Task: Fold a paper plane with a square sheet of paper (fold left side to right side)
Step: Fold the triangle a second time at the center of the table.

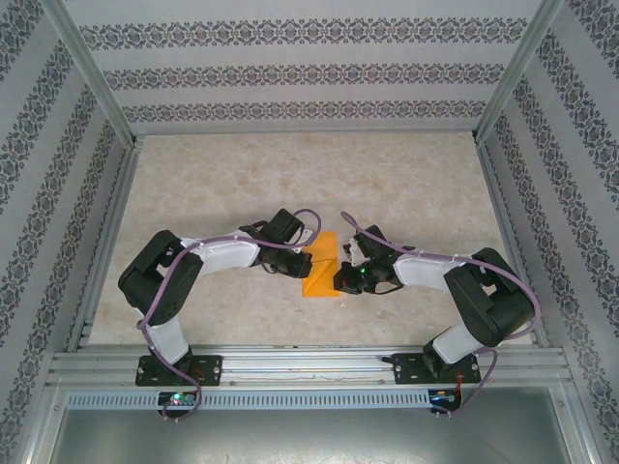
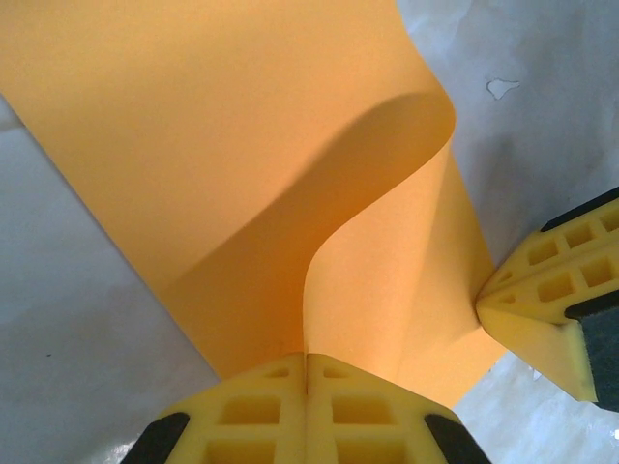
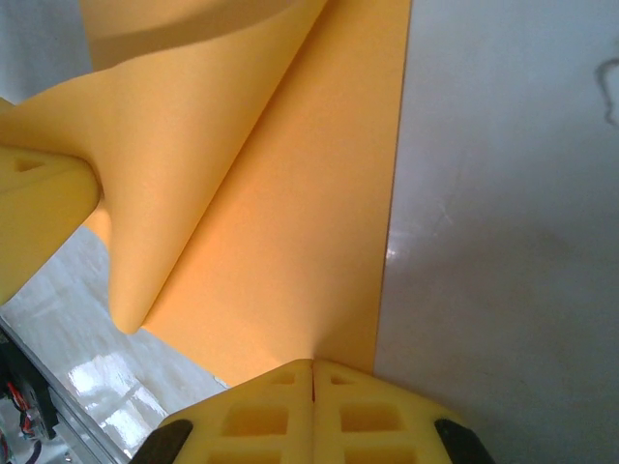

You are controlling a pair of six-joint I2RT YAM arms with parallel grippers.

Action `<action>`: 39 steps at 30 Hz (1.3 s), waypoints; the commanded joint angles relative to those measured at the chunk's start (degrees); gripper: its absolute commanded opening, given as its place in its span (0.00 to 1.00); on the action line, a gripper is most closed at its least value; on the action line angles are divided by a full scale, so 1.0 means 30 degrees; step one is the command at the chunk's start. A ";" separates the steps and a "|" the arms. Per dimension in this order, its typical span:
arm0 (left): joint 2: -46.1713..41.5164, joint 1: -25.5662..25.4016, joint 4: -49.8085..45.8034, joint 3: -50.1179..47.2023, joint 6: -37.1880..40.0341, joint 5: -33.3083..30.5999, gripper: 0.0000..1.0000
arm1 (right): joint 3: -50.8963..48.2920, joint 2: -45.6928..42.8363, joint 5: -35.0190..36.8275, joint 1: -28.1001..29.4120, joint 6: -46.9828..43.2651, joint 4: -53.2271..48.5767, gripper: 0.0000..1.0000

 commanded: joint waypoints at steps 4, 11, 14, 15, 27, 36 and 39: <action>0.0469 0.0339 0.0126 0.0481 0.0635 -0.0333 0.01 | -0.0251 0.0695 0.1040 0.0123 -0.0434 -0.1391 0.00; 0.0705 0.0339 0.0039 0.0652 0.0723 -0.0590 0.01 | -0.0236 0.0695 0.1040 0.0124 -0.0434 -0.1400 0.00; 0.0728 0.0339 0.0038 0.0671 0.0756 -0.0693 0.01 | -0.0251 0.0695 0.1040 0.0087 -0.0420 -0.1431 0.00; 0.0735 0.0339 0.0038 0.0656 0.0780 -0.0724 0.01 | -0.0251 0.0695 0.1040 0.0098 -0.0434 -0.1448 0.00; 0.1100 0.0339 0.0229 0.0628 0.0759 -0.0587 0.01 | -0.0252 0.0695 0.0982 0.0095 -0.0464 -0.1472 0.00; 0.1789 0.0339 0.0390 0.0551 0.0785 -0.0318 0.01 | -0.0021 0.0527 0.0570 0.0062 -0.0436 -0.1384 0.00; 0.1939 0.0339 0.0333 0.0457 0.0833 -0.0296 0.01 | 0.0159 0.0033 0.0038 -0.0065 -0.0310 -0.1197 0.00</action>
